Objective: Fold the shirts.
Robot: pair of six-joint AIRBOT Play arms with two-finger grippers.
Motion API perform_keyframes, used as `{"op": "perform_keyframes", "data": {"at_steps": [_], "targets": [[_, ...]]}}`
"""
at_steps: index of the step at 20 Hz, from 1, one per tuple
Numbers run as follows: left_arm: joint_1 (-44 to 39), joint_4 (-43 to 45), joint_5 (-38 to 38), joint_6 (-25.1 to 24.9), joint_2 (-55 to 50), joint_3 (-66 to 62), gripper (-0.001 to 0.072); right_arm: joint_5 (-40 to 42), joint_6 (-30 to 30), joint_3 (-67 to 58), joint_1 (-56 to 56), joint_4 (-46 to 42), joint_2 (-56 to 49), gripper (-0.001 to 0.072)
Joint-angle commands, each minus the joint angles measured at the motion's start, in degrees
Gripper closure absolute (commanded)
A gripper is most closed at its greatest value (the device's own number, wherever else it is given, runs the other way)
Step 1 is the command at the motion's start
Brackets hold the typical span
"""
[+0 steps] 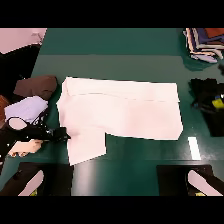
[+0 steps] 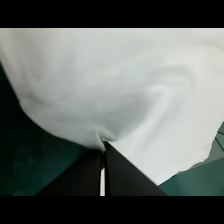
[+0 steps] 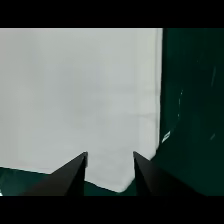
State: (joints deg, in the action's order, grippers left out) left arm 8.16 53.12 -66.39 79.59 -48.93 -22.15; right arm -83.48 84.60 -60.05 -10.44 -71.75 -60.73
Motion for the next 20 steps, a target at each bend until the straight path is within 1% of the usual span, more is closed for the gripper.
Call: {"op": "perform_keyframes", "data": {"at_steps": [1, 3, 5, 6, 8, 10, 11, 12, 13, 15, 16, 18, 20], "targets": [[0.0, -0.9, 0.0, -0.6, 0.1, -2.5, 0.0683, -1.6, 0.0, 13.7, -9.8, 0.2, 3.4, 0.0187], [0.0, -1.7, 0.1, -0.6, 0.1, -3.5, 0.0683, -2.1, 0.0, 21.2, -13.9, 0.3, 3.7, 0.0185], [0.0, -2.6, 0.9, -0.6, 0.1, -3.9, 0.0683, -0.3, 0.0, 26.6, -14.3, 0.5, 3.0, 0.0192], [0.0, -2.7, 1.0, -0.6, 0.1, -3.9, 0.0683, 1.2, -0.1, 28.4, -13.6, 2.0, 2.4, 0.0205], [0.0, -2.7, 1.0, -0.6, 0.1, -3.9, 0.0683, 5.5, -1.2, 30.3, -10.8, 7.0, 0.4, 0.0209], [0.0, -2.6, 1.0, -0.6, 0.1, -3.9, 0.0683, 8.0, -1.3, 29.9, -7.2, 9.2, -1.9, 0.0226], [0.0, -2.6, 1.0, -0.6, 0.1, -3.9, 0.0683, 8.7, -1.3, 29.1, -5.2, 8.9, -3.0, 0.0296], [0.0, -2.6, 1.0, -0.6, 0.1, -3.9, 0.0683, 9.0, -1.3, 28.1, -3.7, 8.7, -3.9, 0.0339], [0.0, -2.2, 0.9, -0.5, 0.1, -3.9, 0.0684, 8.9, -1.3, 26.8, -2.1, 8.7, -4.5, 0.0435], [0.0, 1.3, -0.5, 0.4, 0.2, -5.0, 0.0685, 8.7, -2.4, 24.2, 0.3, 8.5, -4.6, 0.0647], [0.0, 3.7, -2.3, 1.1, 0.3, -6.2, 0.0685, 8.4, -3.1, 23.0, 1.1, 8.2, -4.2, 0.0699], [0.0, 6.5, -6.6, 1.0, 0.3, -8.6, 0.0686, 6.0, -3.1, 20.6, 2.4, 5.6, -2.1, 0.0699], [0.0, 7.0, -7.8, 1.2, 3.5, -9.0, 0.0686, 1.7, -3.1, 19.2, 3.0, 3.5, 1.0, 0.0699]]}}
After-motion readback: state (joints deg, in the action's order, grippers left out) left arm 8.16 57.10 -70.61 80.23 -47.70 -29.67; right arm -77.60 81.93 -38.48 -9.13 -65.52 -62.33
